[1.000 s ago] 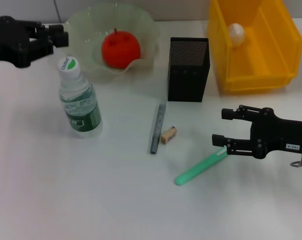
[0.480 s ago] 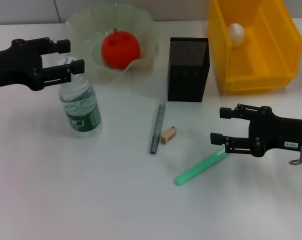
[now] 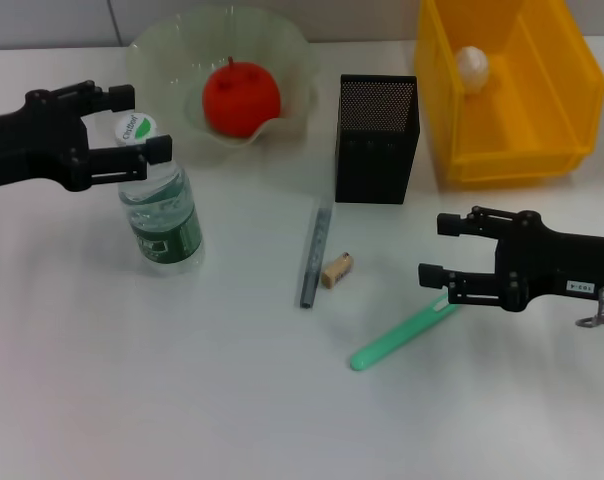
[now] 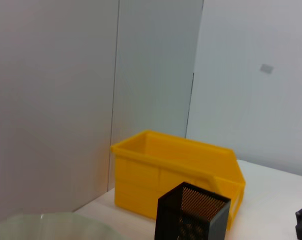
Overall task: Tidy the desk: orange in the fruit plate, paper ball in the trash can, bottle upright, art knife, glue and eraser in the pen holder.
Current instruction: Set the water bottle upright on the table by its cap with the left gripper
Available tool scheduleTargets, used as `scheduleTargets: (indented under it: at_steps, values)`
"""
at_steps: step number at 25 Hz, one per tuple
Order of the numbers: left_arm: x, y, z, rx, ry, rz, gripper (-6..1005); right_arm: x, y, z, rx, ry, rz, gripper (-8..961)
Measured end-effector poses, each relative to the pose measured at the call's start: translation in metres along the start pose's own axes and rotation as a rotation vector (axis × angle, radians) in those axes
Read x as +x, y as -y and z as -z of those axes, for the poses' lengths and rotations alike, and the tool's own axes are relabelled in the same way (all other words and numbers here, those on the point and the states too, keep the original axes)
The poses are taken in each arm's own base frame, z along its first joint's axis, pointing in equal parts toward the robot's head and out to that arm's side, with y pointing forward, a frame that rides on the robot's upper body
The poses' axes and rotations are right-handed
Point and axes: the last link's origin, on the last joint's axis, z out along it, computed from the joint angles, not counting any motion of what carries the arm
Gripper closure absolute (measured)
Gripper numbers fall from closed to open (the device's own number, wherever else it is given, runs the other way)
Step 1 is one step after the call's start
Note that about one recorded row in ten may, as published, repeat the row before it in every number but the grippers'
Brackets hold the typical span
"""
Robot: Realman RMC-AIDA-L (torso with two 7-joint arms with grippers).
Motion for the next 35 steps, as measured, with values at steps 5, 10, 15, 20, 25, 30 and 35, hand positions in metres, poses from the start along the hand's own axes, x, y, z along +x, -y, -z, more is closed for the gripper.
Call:
scheduleTargets:
  at_steps: [5, 10, 15, 20, 25, 30, 35]
  values:
    - [-0.008, 0.002, -0.001, 0.019, 0.01, 0.004, 139, -0.001, 0.0, -0.001, -0.002, 0.001, 0.0, 179]
    - [-0.013, 0.0, -0.002, 0.021, 0.018, -0.015, 143, -0.002, 0.001, -0.001, 0.0, -0.001, -0.001, 179]
    - [-0.016, -0.002, -0.005, 0.022, 0.024, -0.031, 148, -0.002, 0.002, -0.002, 0.001, -0.001, -0.002, 179]
    - [-0.017, -0.002, -0.006, 0.025, 0.026, -0.041, 152, -0.003, 0.002, -0.001, 0.003, 0.0, -0.004, 179]
    - [-0.018, -0.002, -0.007, 0.025, 0.03, -0.05, 156, -0.003, 0.003, -0.001, 0.006, 0.002, -0.006, 179]
    - [-0.021, -0.002, -0.007, 0.025, 0.045, -0.066, 270, -0.005, 0.003, -0.003, 0.001, 0.002, -0.016, 179]
    - [-0.021, -0.002, -0.007, 0.027, 0.041, -0.062, 405, -0.006, 0.003, -0.004, -0.002, 0.0, -0.022, 179]
